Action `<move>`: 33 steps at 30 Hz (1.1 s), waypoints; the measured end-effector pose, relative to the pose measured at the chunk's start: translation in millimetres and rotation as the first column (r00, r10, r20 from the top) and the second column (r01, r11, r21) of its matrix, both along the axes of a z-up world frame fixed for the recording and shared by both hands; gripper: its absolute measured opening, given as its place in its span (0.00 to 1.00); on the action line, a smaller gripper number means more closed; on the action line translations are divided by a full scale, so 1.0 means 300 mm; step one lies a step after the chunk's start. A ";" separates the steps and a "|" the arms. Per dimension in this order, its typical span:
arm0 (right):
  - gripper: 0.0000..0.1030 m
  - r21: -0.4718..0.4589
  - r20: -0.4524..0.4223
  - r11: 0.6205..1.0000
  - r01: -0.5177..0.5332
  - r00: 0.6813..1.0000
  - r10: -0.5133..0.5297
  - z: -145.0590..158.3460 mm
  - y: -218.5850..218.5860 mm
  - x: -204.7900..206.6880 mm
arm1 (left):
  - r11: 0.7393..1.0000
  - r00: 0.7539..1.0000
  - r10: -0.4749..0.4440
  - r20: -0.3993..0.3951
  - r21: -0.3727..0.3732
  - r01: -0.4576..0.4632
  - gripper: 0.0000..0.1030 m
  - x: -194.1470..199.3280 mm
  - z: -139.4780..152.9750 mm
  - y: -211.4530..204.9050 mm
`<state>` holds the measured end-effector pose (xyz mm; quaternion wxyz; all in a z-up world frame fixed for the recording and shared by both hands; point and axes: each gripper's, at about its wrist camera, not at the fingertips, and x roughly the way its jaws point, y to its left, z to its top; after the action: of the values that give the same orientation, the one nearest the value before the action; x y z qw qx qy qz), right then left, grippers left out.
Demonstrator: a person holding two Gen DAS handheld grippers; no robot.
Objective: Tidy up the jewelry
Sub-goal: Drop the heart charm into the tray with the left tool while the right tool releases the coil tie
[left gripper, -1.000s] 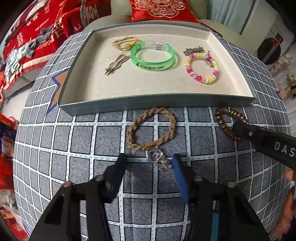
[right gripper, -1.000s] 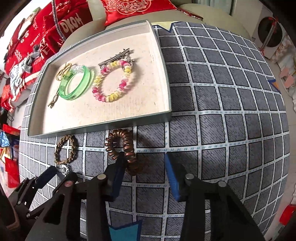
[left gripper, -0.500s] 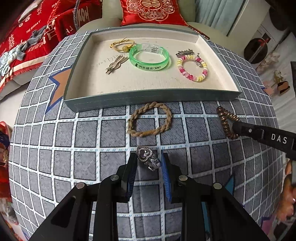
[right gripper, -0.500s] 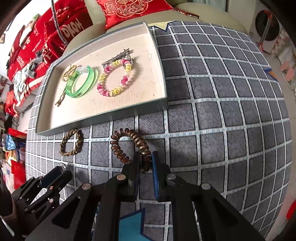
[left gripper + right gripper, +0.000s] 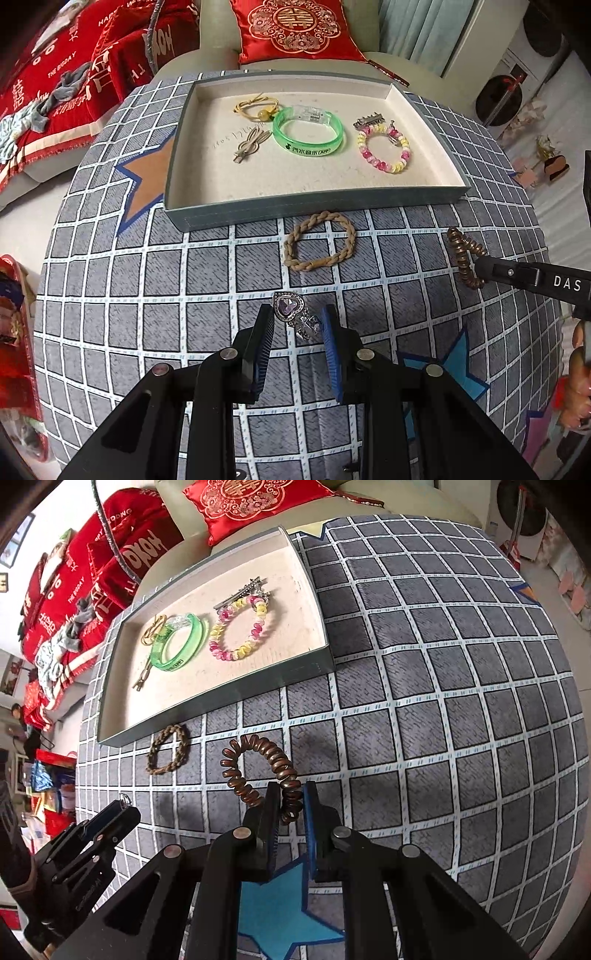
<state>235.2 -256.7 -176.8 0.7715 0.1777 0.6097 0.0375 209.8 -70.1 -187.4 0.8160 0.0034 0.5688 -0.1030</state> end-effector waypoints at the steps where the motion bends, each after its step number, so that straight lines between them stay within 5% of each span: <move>1: 0.13 0.001 0.002 1.000 0.000 1.000 0.000 0.006 0.002 -0.004 | 1.000 1.000 -0.001 0.001 -0.002 0.001 0.40 0.000 0.005 0.006; 15: 0.13 0.018 0.026 1.000 0.002 1.000 -0.003 0.095 0.043 -0.010 | 1.000 0.999 -0.013 0.046 -0.020 0.013 0.40 0.040 0.084 0.064; 33: 0.13 0.007 0.083 1.000 -0.014 0.996 0.013 0.162 0.055 0.143 | 1.000 0.991 -0.005 0.136 0.006 0.004 0.40 0.201 0.165 0.101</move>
<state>278.1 -240.3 -128.2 0.7952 0.1746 0.5782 0.0523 270.1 -39.7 -137.9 0.8526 0.0141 0.5122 -0.1027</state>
